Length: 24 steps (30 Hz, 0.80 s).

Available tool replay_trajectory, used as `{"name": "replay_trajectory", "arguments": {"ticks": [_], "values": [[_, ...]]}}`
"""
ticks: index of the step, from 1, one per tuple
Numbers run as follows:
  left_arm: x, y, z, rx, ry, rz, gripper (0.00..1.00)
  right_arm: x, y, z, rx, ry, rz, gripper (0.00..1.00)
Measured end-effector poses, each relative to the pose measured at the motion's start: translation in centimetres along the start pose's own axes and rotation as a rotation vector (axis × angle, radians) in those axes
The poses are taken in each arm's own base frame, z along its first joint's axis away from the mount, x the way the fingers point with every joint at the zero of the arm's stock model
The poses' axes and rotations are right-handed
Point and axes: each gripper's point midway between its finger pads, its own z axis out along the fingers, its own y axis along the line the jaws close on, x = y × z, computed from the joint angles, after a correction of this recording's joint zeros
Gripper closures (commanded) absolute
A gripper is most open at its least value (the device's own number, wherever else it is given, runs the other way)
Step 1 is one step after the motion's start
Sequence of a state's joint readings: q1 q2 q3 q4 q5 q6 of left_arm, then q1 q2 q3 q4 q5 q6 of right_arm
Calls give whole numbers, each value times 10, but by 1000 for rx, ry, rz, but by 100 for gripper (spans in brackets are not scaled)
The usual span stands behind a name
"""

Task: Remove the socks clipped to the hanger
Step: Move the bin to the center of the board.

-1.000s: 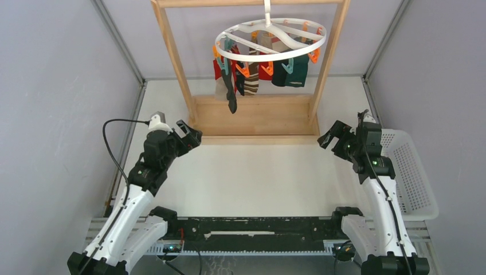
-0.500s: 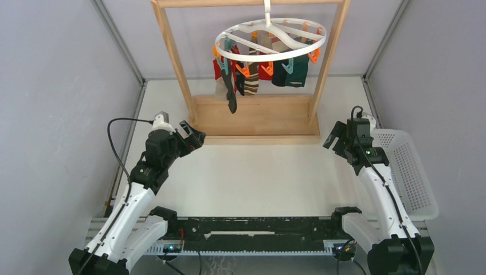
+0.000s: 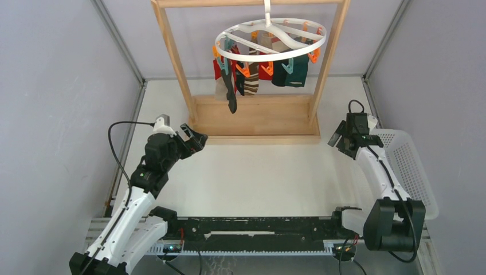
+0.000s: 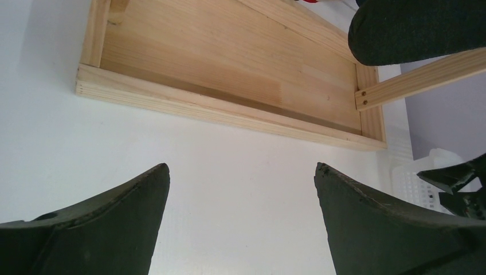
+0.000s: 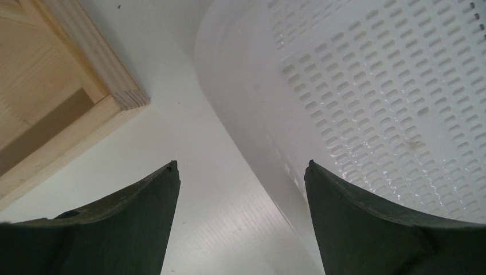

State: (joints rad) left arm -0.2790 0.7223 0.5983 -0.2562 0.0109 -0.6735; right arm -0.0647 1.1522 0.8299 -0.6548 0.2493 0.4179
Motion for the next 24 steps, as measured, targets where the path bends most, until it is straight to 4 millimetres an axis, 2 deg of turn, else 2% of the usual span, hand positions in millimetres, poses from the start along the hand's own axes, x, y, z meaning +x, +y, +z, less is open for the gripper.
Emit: {"name": "replay_trajectory", "arguments": {"ticks": [3, 6, 12, 16, 17, 20, 24], "values": [[1, 0, 0, 0, 3, 1, 0, 5, 0, 11, 16, 34, -7, 18], [4, 0, -1, 1, 17, 3, 0, 8, 0, 20, 29, 55, -11, 28], [8, -3, -2, 25, 40, 11, 0, 13, 0, 31, 32, 87, -31, 68], [9, -4, -2, 34, 45, 18, 0, 10, 1, 31, 15, 68, -188, 96], [9, -5, -3, 36, 45, 19, 0, 8, 0, 31, 16, 61, -239, 100], [8, -6, -4, 42, 44, 19, 0, 6, -1, 30, 19, 46, -372, 100], [10, -8, -4, 53, 50, 26, 0, 1, 9, 20, 8, -8, -423, 100]]}}
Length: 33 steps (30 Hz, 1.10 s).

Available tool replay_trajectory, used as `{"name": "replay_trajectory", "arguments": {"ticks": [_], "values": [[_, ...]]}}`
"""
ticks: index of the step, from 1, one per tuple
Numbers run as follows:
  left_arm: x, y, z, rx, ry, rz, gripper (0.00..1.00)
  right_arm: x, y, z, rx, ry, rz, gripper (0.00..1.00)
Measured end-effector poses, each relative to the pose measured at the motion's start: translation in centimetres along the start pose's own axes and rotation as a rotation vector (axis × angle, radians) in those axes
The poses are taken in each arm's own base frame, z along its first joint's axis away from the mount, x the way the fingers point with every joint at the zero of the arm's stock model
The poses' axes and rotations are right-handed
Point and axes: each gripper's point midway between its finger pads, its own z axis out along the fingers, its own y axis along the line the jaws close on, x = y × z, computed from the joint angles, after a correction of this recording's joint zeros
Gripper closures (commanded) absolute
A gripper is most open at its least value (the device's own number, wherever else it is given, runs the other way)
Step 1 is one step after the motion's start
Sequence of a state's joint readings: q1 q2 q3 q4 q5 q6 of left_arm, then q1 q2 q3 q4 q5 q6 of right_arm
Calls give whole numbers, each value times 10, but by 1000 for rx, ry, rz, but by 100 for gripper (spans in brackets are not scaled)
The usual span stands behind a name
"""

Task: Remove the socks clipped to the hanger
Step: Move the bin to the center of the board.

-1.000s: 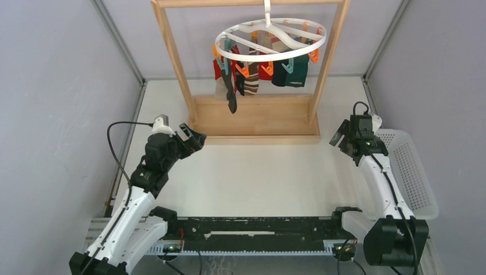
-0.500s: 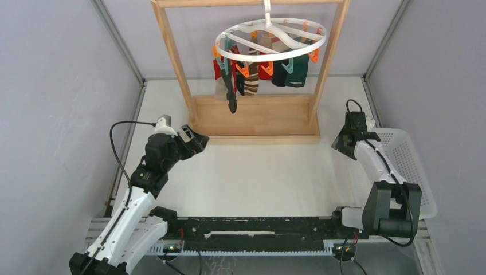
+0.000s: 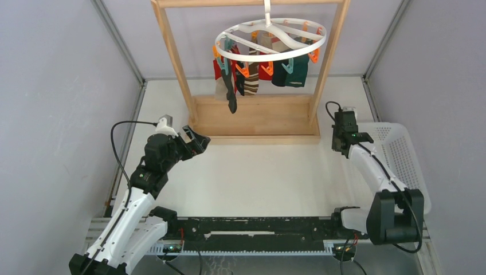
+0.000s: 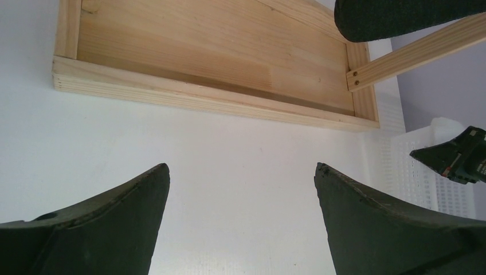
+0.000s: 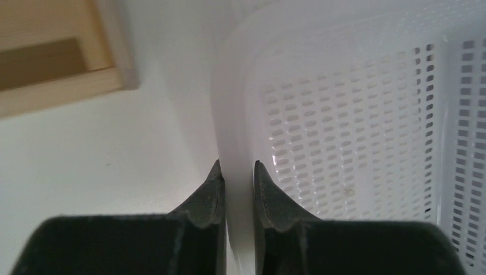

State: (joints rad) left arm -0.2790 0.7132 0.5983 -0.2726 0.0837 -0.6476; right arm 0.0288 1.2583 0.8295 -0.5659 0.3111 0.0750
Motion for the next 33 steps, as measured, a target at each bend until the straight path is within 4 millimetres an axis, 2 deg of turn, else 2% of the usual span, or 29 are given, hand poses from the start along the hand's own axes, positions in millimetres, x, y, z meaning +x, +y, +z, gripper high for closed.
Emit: {"name": "replay_trajectory", "arguments": {"ticks": [3, 7, 12, 14, 17, 23, 29, 33], "values": [[0, 0, 0, 2, 2, 1, 0, -13, 22, -24, -48, -93, -52, 100], [1, 0, 0, 1, 4, 2, 0, -26, 59, -73, -144, -210, -128, 100], [2, 1, 0, -2, 9, 2, 0, -22, 96, -124, -249, -279, -232, 100], [2, 1, -1, -3, 9, 3, 0, -16, 109, -138, -286, -291, -274, 100], [4, 2, -1, -8, 15, 3, 0, 3, 129, -157, -348, -301, -378, 100], [5, 5, -1, -18, 22, 11, 0, 62, 179, -194, -504, -299, -681, 100], [3, 5, -4, -22, 10, 18, 0, 121, 231, -205, -552, -297, -955, 100], [0, 6, -7, -30, -6, 19, 0, 145, 261, -209, -575, -329, -1070, 100]]}}
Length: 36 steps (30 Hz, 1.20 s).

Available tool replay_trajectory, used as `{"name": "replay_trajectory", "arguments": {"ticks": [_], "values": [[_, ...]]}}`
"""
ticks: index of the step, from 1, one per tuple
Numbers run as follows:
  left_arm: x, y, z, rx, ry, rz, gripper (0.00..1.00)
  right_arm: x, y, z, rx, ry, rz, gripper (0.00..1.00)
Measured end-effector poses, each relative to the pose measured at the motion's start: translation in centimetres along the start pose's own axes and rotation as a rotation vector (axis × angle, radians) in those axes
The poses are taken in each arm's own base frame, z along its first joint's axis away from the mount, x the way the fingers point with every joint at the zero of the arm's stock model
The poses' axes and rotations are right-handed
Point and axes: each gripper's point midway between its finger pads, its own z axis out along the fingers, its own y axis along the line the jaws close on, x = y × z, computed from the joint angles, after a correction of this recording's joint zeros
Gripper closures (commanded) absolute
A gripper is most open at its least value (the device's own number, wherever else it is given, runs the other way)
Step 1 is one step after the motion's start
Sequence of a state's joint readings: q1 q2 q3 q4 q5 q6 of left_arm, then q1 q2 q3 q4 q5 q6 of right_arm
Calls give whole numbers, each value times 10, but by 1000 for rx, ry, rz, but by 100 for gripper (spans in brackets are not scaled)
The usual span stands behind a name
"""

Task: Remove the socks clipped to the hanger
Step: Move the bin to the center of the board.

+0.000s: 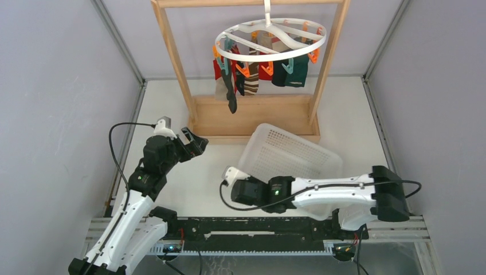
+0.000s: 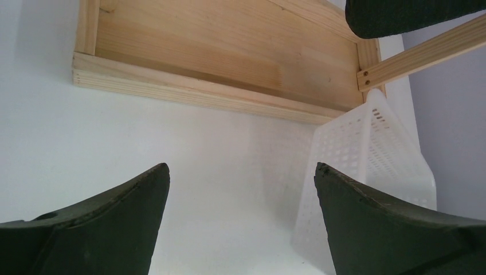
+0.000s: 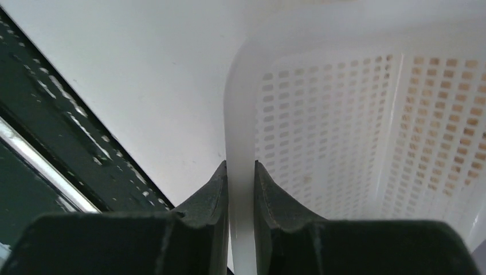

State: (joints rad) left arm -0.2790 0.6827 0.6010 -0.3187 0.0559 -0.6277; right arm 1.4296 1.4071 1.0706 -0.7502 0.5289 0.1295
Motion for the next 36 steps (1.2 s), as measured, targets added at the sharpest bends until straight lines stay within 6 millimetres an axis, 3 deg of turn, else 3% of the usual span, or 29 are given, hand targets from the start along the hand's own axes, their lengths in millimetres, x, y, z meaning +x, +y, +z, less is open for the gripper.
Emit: {"name": "replay_trajectory", "arguments": {"ticks": [4, 10, 11, 13, 16, 21, 25, 27, 29, 31, 33, 36], "values": [[0, 2, -1, -8, -3, 0, 0, -14, 29, 18, -42, -30, -82, 100], [0, 5, -2, -28, -8, 0, 0, -40, 53, 41, -87, -90, -143, 100], [0, 6, -2, -30, -6, -1, 0, -44, 55, 45, -95, -102, -150, 95], [0, 7, -2, -33, -7, -1, 0, -50, 59, 51, -108, -120, -168, 73], [0, 7, -2, -37, -7, -1, 0, -54, 63, 58, -121, -136, -182, 56], [0, 9, -2, -43, -8, -1, 0, -60, 67, 59, -143, -152, -188, 38], [0, 9, -2, -48, -11, -1, 0, -68, 62, 47, -151, -183, -149, 31], [0, 9, -2, -48, -11, -1, 0, -75, 52, 33, -139, -216, -103, 24], [0, 9, -2, -48, -11, -1, 0, -85, 36, 17, -112, -261, -24, 24], [0, 10, -2, -49, -11, -1, 0, -93, 8, -1, -75, -299, 95, 35], [0, 10, -2, -49, -9, -1, 0, -93, -29, -13, -39, -314, 243, 53], [1, 10, -1, -52, -4, 0, 0, -72, -103, -16, 44, -303, 529, 45]]}}
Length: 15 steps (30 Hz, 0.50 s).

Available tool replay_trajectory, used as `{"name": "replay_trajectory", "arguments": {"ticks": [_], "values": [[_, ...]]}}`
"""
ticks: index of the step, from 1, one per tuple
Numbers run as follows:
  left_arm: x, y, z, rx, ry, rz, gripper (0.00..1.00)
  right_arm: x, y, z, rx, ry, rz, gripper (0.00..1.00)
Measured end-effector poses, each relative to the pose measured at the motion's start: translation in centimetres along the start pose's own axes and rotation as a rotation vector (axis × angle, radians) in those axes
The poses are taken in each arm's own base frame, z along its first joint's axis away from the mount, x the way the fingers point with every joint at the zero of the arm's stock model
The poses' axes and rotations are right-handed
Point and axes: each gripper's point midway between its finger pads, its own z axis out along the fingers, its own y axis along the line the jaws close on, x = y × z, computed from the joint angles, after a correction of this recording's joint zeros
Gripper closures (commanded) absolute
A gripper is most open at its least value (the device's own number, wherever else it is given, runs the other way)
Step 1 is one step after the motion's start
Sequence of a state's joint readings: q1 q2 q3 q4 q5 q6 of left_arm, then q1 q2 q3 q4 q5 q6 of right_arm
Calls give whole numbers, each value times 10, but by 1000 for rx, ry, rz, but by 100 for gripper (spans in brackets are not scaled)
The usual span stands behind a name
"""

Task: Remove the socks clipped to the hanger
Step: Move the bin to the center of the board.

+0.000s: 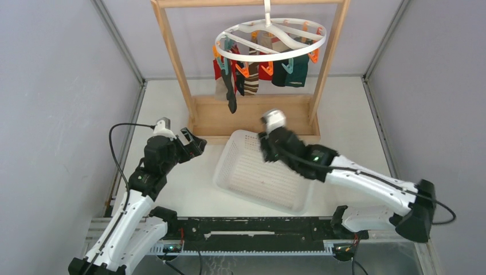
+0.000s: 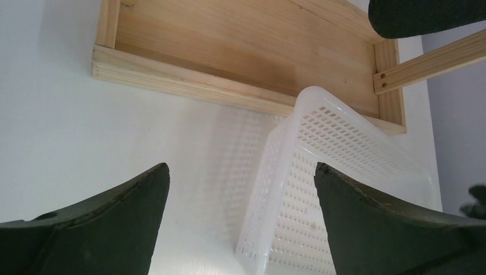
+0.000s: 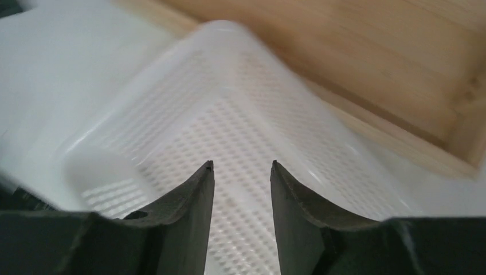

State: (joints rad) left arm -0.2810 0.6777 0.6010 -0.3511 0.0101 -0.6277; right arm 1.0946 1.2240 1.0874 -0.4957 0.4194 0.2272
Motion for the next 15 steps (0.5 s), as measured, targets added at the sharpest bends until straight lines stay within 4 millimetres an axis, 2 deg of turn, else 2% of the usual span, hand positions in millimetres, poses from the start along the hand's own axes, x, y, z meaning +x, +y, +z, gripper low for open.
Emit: {"name": "replay_trajectory", "arguments": {"ticks": [1, 2, 4, 6, 8, 11, 15], "values": [[1, 0, 1, -1, 3, 1, 0, 1, -22, -1, 47, 3, 63, 37], [2, 0, 2, -2, 9, 2, 0, 6, -47, -1, 100, 13, 132, 33], [4, -2, 3, -3, 22, 7, 0, 29, -91, -6, 209, 55, 248, 30], [5, -5, 5, 2, 34, 21, 0, 59, -126, -17, 311, 116, 335, 29], [2, -12, 6, 10, 40, 41, 0, 82, -150, -30, 398, 158, 403, 27], [0, -22, 10, 13, 49, 76, 0, 102, -171, -46, 480, 177, 476, 27], [5, -31, 22, -4, 85, 133, 0, 115, -180, -52, 528, 189, 544, 27]]}}
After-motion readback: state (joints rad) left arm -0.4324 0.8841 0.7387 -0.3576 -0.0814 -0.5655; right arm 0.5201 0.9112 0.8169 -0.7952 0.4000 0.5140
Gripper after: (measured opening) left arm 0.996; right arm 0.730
